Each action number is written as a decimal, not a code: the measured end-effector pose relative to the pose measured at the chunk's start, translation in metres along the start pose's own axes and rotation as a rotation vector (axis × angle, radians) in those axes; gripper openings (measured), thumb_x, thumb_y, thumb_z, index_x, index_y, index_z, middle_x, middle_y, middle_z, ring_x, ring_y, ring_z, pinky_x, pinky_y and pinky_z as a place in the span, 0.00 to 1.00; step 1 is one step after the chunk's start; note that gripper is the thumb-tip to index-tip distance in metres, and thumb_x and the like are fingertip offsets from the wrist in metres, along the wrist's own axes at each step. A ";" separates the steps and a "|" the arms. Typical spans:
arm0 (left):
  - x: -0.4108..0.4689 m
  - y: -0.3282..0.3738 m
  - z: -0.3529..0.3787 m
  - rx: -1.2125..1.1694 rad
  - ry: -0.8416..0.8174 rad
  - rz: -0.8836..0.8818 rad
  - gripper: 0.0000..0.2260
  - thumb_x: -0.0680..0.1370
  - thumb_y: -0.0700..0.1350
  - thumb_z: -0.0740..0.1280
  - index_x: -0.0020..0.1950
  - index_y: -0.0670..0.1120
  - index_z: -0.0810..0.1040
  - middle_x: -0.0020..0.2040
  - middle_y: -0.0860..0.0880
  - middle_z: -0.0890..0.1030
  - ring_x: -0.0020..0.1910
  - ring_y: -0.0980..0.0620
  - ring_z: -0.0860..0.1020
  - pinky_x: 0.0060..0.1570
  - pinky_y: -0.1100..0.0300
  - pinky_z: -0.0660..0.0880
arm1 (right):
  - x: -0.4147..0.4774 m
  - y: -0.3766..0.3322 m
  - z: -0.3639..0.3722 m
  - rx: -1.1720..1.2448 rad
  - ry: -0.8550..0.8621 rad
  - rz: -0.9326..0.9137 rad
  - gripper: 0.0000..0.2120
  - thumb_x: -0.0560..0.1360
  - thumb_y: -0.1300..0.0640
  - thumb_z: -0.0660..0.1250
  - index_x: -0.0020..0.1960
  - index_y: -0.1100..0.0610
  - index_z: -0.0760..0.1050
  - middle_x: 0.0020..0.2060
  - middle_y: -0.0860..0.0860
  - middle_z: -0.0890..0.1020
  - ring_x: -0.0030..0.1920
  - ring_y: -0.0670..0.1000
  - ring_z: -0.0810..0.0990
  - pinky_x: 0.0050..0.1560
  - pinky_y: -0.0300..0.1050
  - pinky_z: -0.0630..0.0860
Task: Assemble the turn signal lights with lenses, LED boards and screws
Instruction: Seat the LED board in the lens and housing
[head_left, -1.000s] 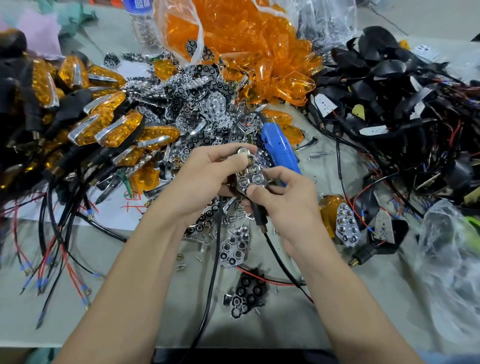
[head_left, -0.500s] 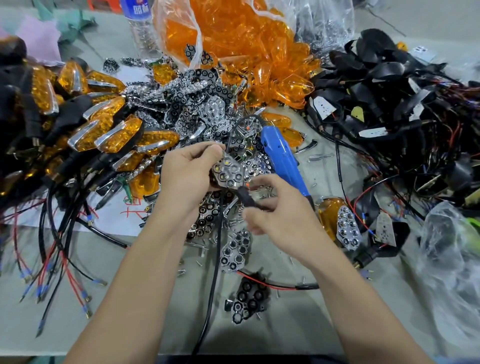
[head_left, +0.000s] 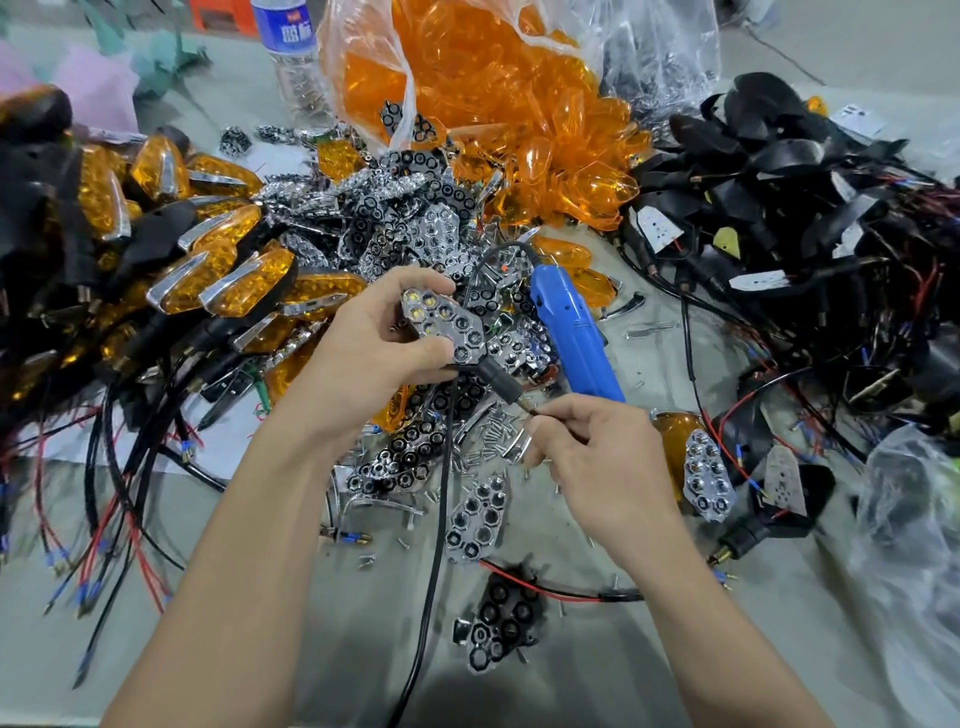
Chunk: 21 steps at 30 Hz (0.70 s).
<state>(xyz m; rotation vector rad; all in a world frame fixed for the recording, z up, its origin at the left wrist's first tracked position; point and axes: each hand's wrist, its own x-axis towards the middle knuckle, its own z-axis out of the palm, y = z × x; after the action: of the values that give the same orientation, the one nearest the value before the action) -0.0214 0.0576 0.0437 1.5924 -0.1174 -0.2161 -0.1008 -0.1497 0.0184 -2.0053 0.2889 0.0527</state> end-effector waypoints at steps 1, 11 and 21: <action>0.000 0.001 -0.002 0.004 -0.025 -0.007 0.19 0.78 0.30 0.72 0.59 0.54 0.82 0.62 0.53 0.79 0.48 0.50 0.83 0.49 0.53 0.84 | -0.001 0.000 0.000 0.010 0.016 -0.003 0.12 0.79 0.56 0.71 0.38 0.47 0.81 0.31 0.44 0.85 0.24 0.41 0.73 0.32 0.40 0.69; -0.005 0.008 -0.008 0.013 -0.097 -0.067 0.16 0.79 0.27 0.67 0.58 0.45 0.83 0.66 0.44 0.79 0.50 0.43 0.85 0.48 0.52 0.85 | -0.004 -0.002 0.002 0.042 -0.025 0.006 0.09 0.72 0.52 0.72 0.51 0.41 0.80 0.38 0.41 0.87 0.33 0.46 0.84 0.42 0.46 0.79; -0.012 0.015 0.018 0.109 -0.172 -0.057 0.24 0.78 0.24 0.65 0.66 0.48 0.79 0.56 0.47 0.85 0.40 0.57 0.82 0.41 0.55 0.84 | 0.020 -0.029 0.018 0.374 -0.169 -0.035 0.09 0.84 0.56 0.65 0.58 0.49 0.83 0.38 0.48 0.85 0.29 0.53 0.82 0.29 0.43 0.75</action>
<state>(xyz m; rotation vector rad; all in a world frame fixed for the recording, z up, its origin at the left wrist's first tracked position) -0.0358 0.0418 0.0586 1.6856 -0.2201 -0.3966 -0.0729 -0.1254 0.0325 -1.6222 0.1421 0.1356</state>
